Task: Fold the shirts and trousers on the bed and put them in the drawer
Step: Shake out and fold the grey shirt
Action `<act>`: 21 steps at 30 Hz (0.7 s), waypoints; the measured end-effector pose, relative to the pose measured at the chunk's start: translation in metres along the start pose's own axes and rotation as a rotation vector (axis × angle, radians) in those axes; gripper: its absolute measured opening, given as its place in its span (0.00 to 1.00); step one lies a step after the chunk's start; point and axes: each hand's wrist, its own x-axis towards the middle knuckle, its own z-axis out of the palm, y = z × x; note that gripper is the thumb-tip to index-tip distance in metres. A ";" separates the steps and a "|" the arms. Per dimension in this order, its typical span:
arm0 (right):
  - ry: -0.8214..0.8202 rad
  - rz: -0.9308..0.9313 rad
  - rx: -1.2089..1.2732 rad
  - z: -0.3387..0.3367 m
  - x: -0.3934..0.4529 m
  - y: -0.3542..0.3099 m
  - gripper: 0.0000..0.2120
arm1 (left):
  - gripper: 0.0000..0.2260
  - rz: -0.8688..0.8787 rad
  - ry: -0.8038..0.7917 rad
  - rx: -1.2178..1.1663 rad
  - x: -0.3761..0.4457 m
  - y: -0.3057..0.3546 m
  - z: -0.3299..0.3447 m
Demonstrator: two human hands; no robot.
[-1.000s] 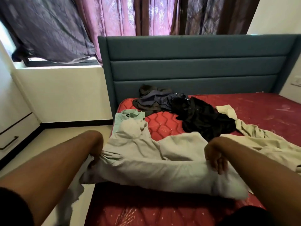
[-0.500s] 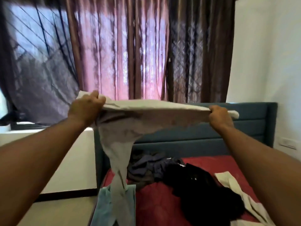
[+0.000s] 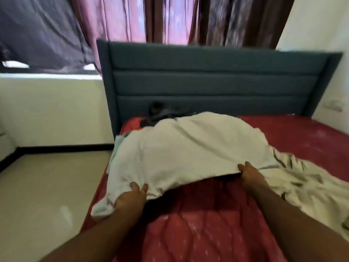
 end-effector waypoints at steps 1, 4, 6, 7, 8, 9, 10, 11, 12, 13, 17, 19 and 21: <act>-0.051 0.025 0.001 0.025 -0.013 0.007 0.19 | 0.24 -0.016 -0.034 -0.066 -0.010 0.014 0.021; -0.214 0.067 -0.032 0.084 -0.047 0.030 0.22 | 0.27 -0.009 -0.078 -0.086 -0.026 0.036 0.070; -0.279 0.089 -0.039 0.109 -0.058 0.045 0.27 | 0.31 -0.010 -0.053 -0.086 -0.028 0.032 0.082; -0.300 0.103 -0.042 0.114 -0.061 0.050 0.29 | 0.33 -0.003 0.023 -0.122 -0.030 0.025 0.084; -0.312 0.125 -0.039 0.118 -0.063 0.053 0.30 | 0.34 -0.008 0.090 -0.163 -0.032 0.017 0.083; -0.320 0.144 -0.037 0.118 -0.063 0.053 0.31 | 0.37 -0.024 0.125 -0.182 -0.033 0.008 0.080; -0.337 0.159 -0.033 0.118 -0.063 0.052 0.31 | 0.39 -0.040 0.080 -0.198 -0.034 -0.003 0.080; -0.347 0.172 -0.032 0.116 -0.064 0.049 0.30 | 0.40 -0.059 0.006 -0.214 -0.034 -0.011 0.081; -0.353 0.184 -0.040 0.115 -0.066 0.045 0.29 | 0.40 -0.100 -0.106 -0.226 -0.035 -0.016 0.077; -0.351 0.189 -0.051 0.115 -0.068 0.042 0.28 | 0.39 -0.143 -0.185 -0.222 -0.040 -0.016 0.072; -0.373 0.199 -0.076 0.104 -0.082 0.028 0.21 | 0.25 -0.077 -0.361 -0.069 -0.064 0.012 0.033; -0.453 0.219 -0.141 0.095 -0.098 0.023 0.19 | 0.18 0.023 -0.679 0.110 -0.077 0.026 0.015; -0.530 0.284 -0.165 0.081 -0.120 0.024 0.21 | 0.24 0.047 -0.905 0.278 -0.085 0.043 0.000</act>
